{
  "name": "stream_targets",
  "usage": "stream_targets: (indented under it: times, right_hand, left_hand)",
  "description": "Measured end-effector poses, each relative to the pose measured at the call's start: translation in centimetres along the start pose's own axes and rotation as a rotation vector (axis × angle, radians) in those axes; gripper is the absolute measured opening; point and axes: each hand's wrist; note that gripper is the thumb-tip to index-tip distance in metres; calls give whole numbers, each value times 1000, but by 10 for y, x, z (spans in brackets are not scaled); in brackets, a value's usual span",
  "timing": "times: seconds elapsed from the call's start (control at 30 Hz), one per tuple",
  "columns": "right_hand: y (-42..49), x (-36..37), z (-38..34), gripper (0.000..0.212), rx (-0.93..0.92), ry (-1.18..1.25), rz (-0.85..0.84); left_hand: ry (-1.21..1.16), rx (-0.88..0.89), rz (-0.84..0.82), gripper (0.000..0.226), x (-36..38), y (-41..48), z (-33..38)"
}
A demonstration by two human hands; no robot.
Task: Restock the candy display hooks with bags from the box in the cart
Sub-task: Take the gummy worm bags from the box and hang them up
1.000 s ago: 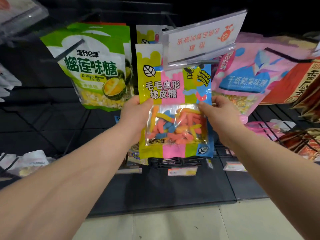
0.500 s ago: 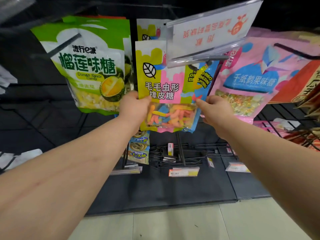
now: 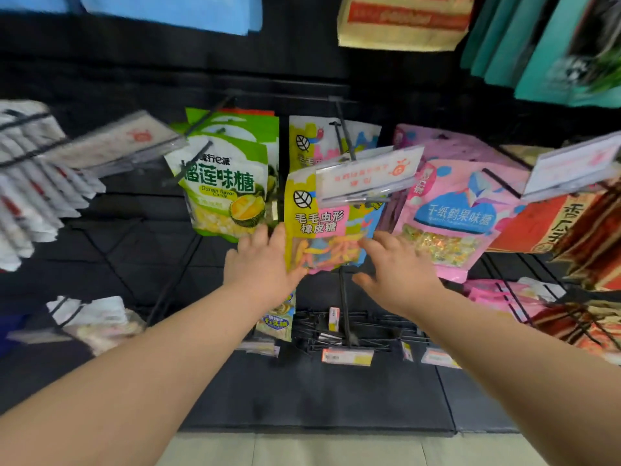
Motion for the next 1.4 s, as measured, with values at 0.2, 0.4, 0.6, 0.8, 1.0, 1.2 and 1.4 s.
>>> stream_targets:
  times: [0.2,0.4,0.6,0.8,1.0,1.2,1.4]
  right_hand:
    - [-34,-24,-25,65,-157,-32,-64]
    - [-69,-42,-56,62,-316,-66,-77]
    - [-97,-54,-100,62,-490,-72,-74]
    - [-120,-64,-158,62,-599,-74,-103]
    - [-151,-69,-236,63,-671,-92,-136]
    - [-201,-71,-350,63,-763,-118,-126]
    - [-256,-66,-476,63,-869,-90,-145]
  left_hand:
    - [150,-6,-70,84,-29,-53,-10]
    - [163,-124,-79,83,-54,-118,-29]
    - [179,-257,-62,83,-68,-185,-65]
    - [170,-396,-38,81,-81,-256,-115]
    - [99,-545,-77,83,-87,-332,-181]
    - [61,-627,-54,82,-99,-421,-274]
    - [52,-733,-28,82,-115,-516,-374]
Point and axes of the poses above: each hand's wrist, its own y-axis towards the middle knuckle, its own x-axis out of the palm, z = x × y, and after that the axes turned 4 degrees about -y, right-handed
